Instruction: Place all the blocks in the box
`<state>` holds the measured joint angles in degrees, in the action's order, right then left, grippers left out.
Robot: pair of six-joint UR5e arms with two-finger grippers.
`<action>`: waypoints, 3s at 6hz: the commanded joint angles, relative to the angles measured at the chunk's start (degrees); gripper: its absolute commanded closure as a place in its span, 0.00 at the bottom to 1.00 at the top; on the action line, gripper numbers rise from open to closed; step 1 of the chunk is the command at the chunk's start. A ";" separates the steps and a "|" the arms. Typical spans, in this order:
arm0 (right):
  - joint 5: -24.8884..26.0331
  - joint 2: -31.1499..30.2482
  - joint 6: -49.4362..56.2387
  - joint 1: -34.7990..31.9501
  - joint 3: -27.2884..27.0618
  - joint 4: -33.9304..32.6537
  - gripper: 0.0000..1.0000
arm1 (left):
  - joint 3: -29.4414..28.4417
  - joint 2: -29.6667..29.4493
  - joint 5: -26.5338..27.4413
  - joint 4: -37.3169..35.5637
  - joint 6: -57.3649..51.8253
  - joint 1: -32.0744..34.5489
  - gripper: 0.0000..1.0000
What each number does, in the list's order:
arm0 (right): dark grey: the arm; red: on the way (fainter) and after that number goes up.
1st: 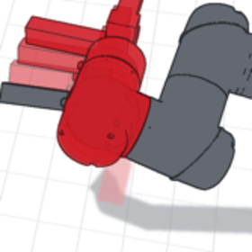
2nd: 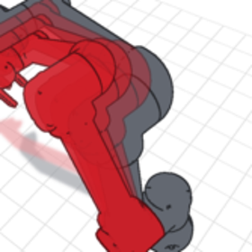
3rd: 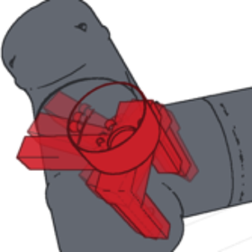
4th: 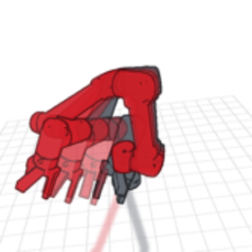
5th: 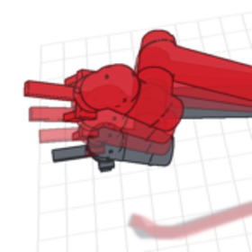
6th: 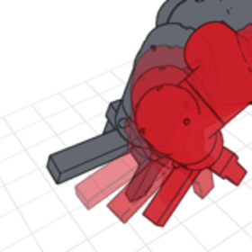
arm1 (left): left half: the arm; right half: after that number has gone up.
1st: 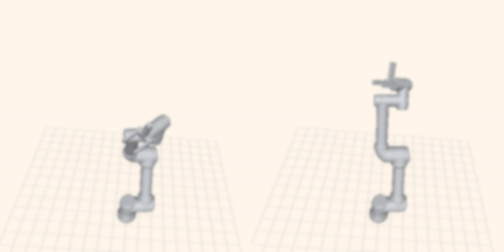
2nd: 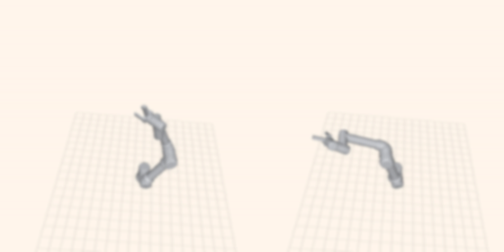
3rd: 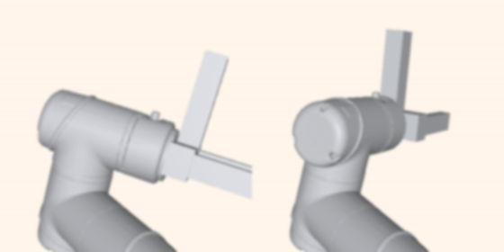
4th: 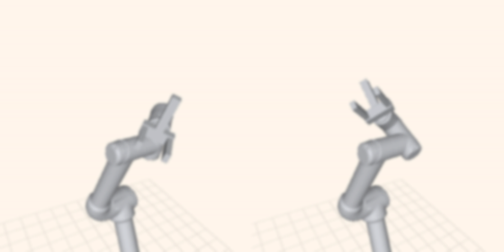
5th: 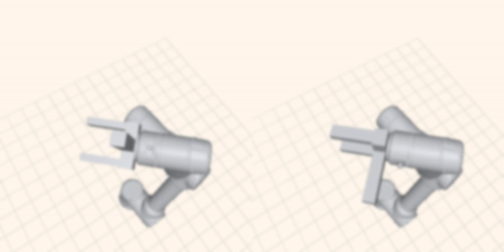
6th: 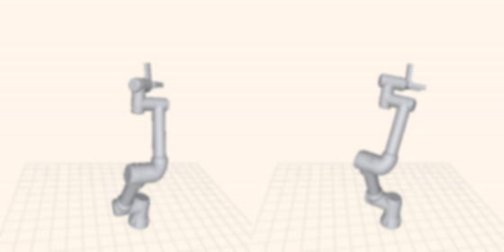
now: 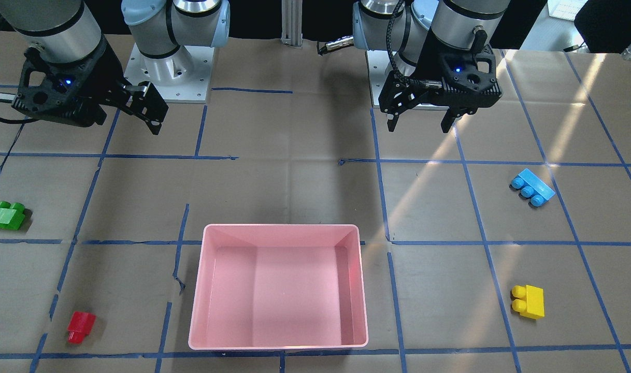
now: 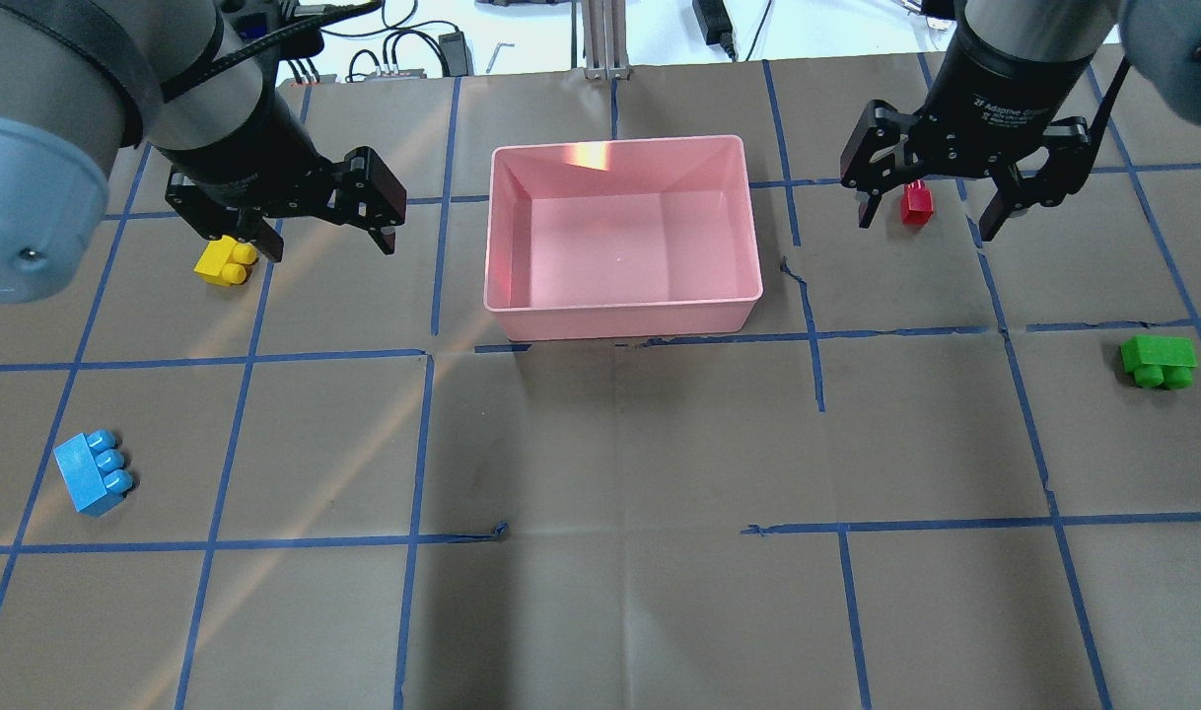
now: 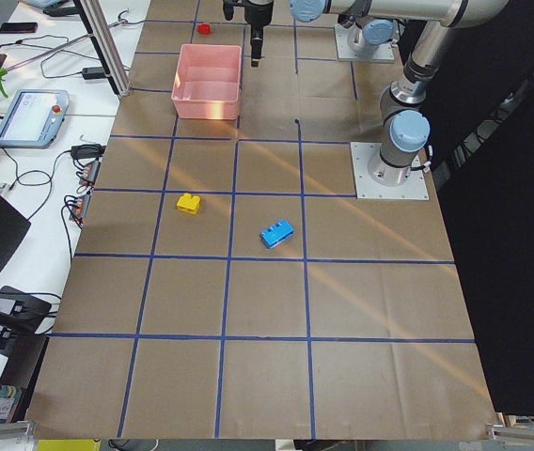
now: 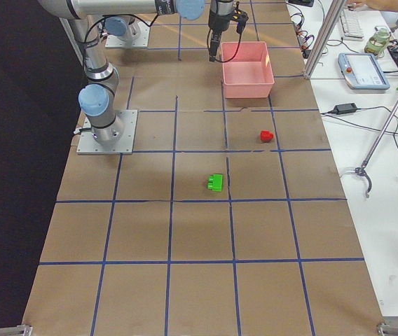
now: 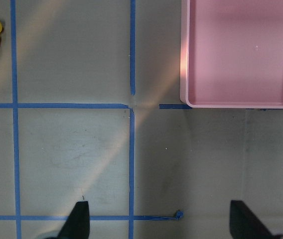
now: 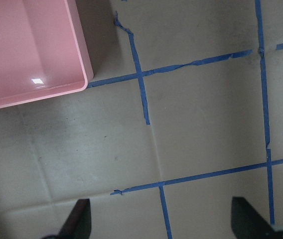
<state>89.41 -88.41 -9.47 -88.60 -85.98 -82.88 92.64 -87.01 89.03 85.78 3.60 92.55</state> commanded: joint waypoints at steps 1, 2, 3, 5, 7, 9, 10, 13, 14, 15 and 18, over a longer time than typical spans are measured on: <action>-0.12 -0.18 0.06 0.09 0.11 -0.08 0.00 | 0.00 0.00 0.00 0.00 0.00 -0.01 0.01; -0.12 -0.01 -0.02 0.00 0.46 -0.17 0.00 | 0.00 0.00 0.00 0.00 0.00 -0.01 0.01; -0.20 -0.01 -0.02 0.00 0.46 -0.17 0.00 | 0.00 0.09 -0.09 0.00 -0.26 -0.27 0.01; -0.20 -0.09 -0.02 0.00 0.46 -0.09 0.00 | -0.35 0.52 0.09 0.00 -0.35 -1.75 0.01; -0.21 -0.10 -0.37 0.00 0.64 -0.09 0.00 | 0.78 -0.95 0.53 0.27 -2.79 -16.53 0.01; -0.12 -0.10 -0.37 0.00 0.64 -0.09 0.00 | 5.77 -2.10 0.53 1.05 -5.98 -35.07 0.01; -0.12 -0.10 -0.37 0.00 0.64 -0.09 0.00 | 8.24 -4.81 0.53 -0.08 -5.28 -41.51 0.01; 0.67 0.17 2.68 0.79 0.46 -0.43 0.00 | 10.97 -14.76 3.96 -11.20 -5.37 -47.82 0.01; 1.20 0.25 13.06 2.53 0.20 -3.74 0.00 | 16.99 -15.03 3.96 -20.99 -5.97 -47.91 0.01; 1.46 0.26 15.42 7.34 -0.06 -4.39 0.00 | 22.10 -15.55 4.04 -31.88 -10.42 -48.08 0.01; 1.55 0.95 33.90 24.81 -0.24 -4.48 0.00 | 25.75 -19.15 3.95 -35.68 -11.51 -49.84 0.01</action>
<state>90.89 -87.79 16.09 -69.98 -86.11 -87.32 117.53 -105.12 92.91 51.12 -7.64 43.08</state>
